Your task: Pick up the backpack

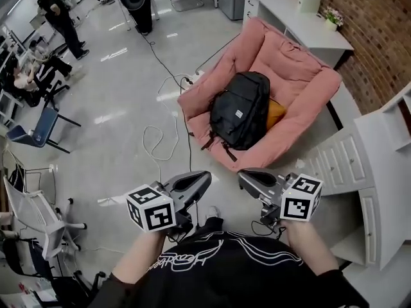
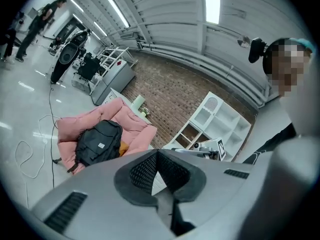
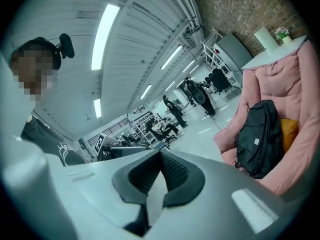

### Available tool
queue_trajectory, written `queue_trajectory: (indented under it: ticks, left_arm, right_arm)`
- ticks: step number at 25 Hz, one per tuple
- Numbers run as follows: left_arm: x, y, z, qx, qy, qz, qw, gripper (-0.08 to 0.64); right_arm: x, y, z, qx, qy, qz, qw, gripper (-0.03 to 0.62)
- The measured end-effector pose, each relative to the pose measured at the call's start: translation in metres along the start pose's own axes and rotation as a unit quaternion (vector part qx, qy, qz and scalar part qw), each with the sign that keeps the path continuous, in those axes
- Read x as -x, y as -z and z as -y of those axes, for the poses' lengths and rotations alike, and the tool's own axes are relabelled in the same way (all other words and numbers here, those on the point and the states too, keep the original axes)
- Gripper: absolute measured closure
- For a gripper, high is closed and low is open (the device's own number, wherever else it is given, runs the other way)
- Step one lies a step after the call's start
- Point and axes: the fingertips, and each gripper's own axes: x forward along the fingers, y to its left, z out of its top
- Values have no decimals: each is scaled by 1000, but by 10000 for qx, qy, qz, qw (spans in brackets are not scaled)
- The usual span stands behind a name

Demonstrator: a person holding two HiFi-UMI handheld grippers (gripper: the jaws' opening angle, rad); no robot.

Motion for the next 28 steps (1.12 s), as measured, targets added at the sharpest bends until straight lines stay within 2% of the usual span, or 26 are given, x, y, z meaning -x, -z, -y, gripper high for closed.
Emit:
queue_trajectory:
  ticks: [7, 14, 20, 22, 28]
  left_arm:
    - [11, -36, -69, 137, -6, 6, 9999, 557]
    - [-13, -44, -107, 312, -26, -206, 9993, 557]
    - [-48, -64, -141, 363, -97, -453, 9983, 557]
    - [-66, -74, -156, 430, -119, -489, 9978, 557]
    - [-132, -110, -200, 389, -297, -676, 9965, 555]
  right_arm:
    - [-47, -15, 28, 49, 480, -47, 9988, 586]
    - [-57, -19, 71, -84, 857, -90, 9962, 586]
    - [-68, -37, 116, -173, 954, -69, 9953, 581]
    - [-72, -46, 139, -289, 971, -72, 9948, 545]
    - [-78, -77, 205, -576, 1127, 6, 9920, 514]
